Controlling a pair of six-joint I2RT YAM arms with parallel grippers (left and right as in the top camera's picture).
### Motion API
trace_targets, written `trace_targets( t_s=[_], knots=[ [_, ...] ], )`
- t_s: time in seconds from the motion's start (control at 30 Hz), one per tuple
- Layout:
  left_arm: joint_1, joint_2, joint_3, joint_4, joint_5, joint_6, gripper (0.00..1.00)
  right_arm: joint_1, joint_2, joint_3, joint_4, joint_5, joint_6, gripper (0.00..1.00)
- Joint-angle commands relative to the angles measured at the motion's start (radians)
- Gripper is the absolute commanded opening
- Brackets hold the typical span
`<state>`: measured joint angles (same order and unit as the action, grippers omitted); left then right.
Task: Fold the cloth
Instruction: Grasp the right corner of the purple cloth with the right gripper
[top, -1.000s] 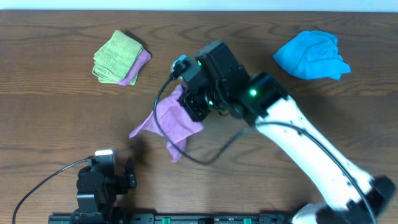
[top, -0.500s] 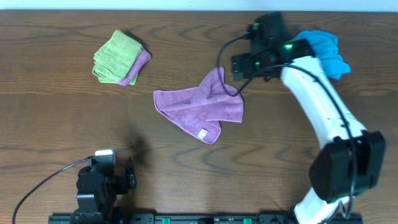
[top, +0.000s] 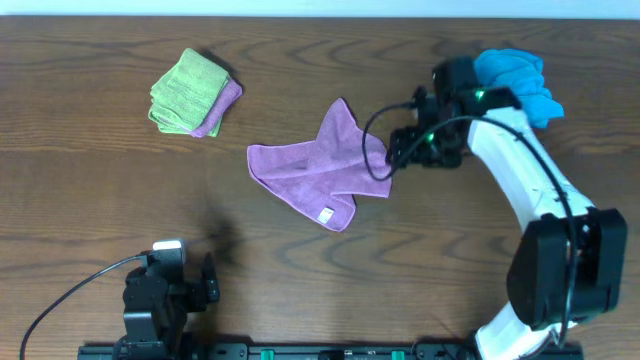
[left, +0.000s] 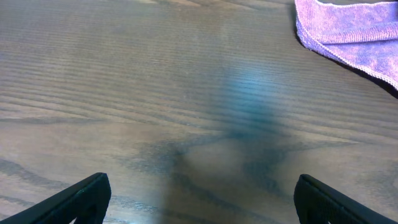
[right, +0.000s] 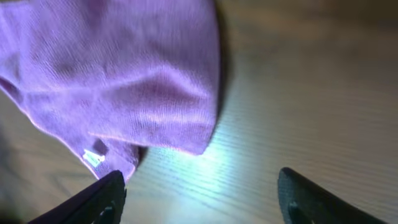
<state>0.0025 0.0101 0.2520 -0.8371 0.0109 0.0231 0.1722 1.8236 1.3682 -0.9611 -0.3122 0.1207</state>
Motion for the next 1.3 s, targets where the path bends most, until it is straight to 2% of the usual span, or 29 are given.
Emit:
trace_targets(
  t_s=[0.0,0.27,0.57,0.8,0.9,1.0,1.03,1.1,1.13,1.27],
  knots=[
    [-0.005,-0.006,-0.029,-0.048,-0.022,0.008,0.95,-0.003,-0.010,-0.090,0.056,-0.095,-0.010,0.73],
    [-0.005,-0.006,-0.029,-0.047,-0.022,0.008,0.95,-0.002,-0.005,-0.206,0.204,-0.152,0.006,0.64],
    [-0.005,-0.006,-0.029,-0.047,-0.022,0.008,0.96,-0.002,0.014,-0.245,0.319,-0.151,0.023,0.63],
    [-0.005,-0.006,-0.029,-0.047,-0.021,0.008,0.95,-0.001,0.065,-0.245,0.361,-0.152,0.042,0.57],
    [-0.005,-0.006,-0.029,-0.047,-0.021,0.008,0.95,-0.001,0.085,-0.245,0.372,-0.169,0.047,0.50],
    [-0.005,-0.006,-0.029,-0.047,-0.021,0.008,0.95,-0.001,0.092,-0.245,0.375,-0.168,0.048,0.36],
    [-0.005,-0.006,-0.029,-0.047,-0.021,0.008,0.95,-0.001,0.092,-0.245,0.377,-0.167,0.047,0.30],
    [-0.005,-0.006,-0.029,-0.047,-0.022,0.008,0.96,-0.001,0.092,-0.243,0.379,-0.167,0.047,0.06],
    [-0.005,-0.006,-0.029,-0.047,-0.021,0.008,0.95,-0.001,0.092,-0.240,0.377,-0.167,0.046,0.01],
    [-0.005,-0.006,-0.029,-0.047,-0.022,0.008,0.95,-0.001,0.072,-0.186,0.309,-0.167,0.028,0.01]
  ],
)
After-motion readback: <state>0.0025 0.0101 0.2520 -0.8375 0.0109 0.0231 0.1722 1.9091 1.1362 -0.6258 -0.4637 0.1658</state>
